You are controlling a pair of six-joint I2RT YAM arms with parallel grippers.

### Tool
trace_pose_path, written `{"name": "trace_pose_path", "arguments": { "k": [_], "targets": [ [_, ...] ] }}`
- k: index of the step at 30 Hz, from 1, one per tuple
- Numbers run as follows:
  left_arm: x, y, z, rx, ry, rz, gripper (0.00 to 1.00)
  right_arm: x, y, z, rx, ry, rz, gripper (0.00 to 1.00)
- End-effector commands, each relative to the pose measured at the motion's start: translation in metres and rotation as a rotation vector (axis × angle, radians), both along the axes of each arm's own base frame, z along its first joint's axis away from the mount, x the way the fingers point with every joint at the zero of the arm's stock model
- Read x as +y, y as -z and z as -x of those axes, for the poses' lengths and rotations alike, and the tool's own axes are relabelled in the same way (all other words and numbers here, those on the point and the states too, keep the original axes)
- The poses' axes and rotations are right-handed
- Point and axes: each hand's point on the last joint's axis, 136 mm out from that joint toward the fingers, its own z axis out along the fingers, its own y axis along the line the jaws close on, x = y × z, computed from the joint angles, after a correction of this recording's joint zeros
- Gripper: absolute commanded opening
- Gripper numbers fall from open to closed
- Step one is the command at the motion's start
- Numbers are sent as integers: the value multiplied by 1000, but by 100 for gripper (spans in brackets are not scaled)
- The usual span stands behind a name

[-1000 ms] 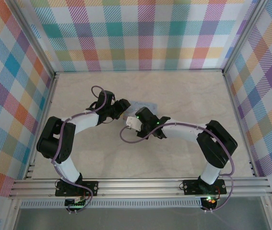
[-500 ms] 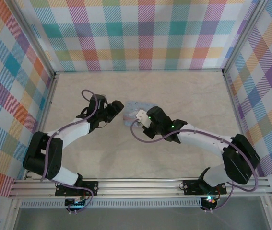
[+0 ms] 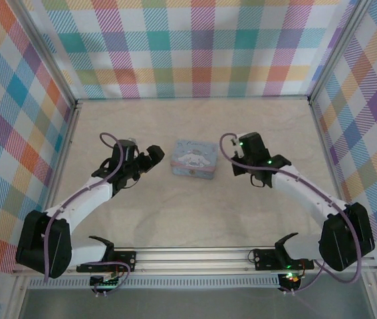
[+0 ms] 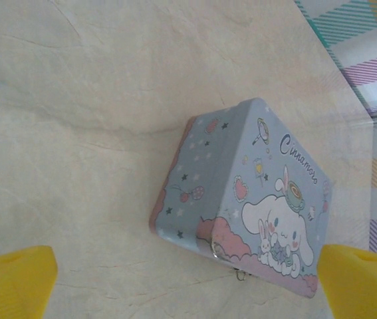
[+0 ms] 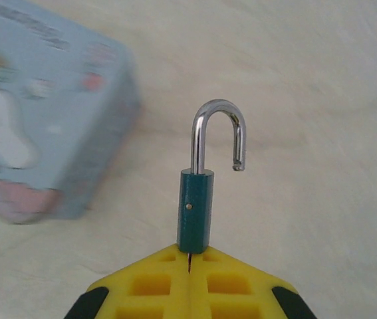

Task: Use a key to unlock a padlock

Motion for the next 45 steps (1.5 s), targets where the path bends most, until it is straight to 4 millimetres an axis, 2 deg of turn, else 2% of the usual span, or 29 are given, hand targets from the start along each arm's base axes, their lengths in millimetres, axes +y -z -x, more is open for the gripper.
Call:
{"name": "trace_pose_path", "arguments": {
  "k": [1, 4, 9, 15, 19, 21, 25, 28, 31, 35, 36, 37, 40, 42, 45],
  "targets": [
    [14, 5, 9, 16, -10, -56, 100, -40, 15, 2, 121, 220, 4, 0],
    [16, 6, 12, 18, -17, -63, 100, -55, 26, -1, 156, 271, 58, 0],
    [18, 11, 16, 28, -22, -61, 100, -67, 52, -9, 232, 312, 146, 0],
    [20, 17, 20, 42, -26, -61, 100, -70, 81, -14, 311, 335, 209, 0],
    [21, 17, 22, 42, -30, -62, 100, -68, 92, -16, 347, 331, 218, 0],
    [21, 17, 22, 41, -31, -61, 100, -64, 94, -17, 351, 330, 202, 5],
    [21, 16, 21, 41, -38, -55, 100, -48, 84, -20, 326, 301, 120, 26],
    [20, 16, 20, 42, -34, -51, 100, -47, 75, -20, 302, 296, 101, 33],
    [21, 12, 19, 38, -38, -58, 100, -47, 66, -17, 278, 289, 91, 34],
    [27, 6, 18, 30, -48, -93, 100, -49, 51, -12, 228, 293, 56, 50],
    [30, 4, 18, 29, -55, -112, 100, -48, 46, -12, 208, 291, 40, 83],
    [33, 3, 17, 34, -69, -133, 100, -48, 42, -12, 190, 290, 24, 100],
    [50, -3, 18, 57, -115, -223, 100, -47, 25, -16, 117, 291, -21, 100],
    [55, -15, 13, 27, -116, -276, 100, -51, 11, -23, 37, 311, -47, 100],
    [67, -34, 4, -56, -120, -382, 100, -70, -7, -33, -86, 416, -71, 100]
  ]
}}
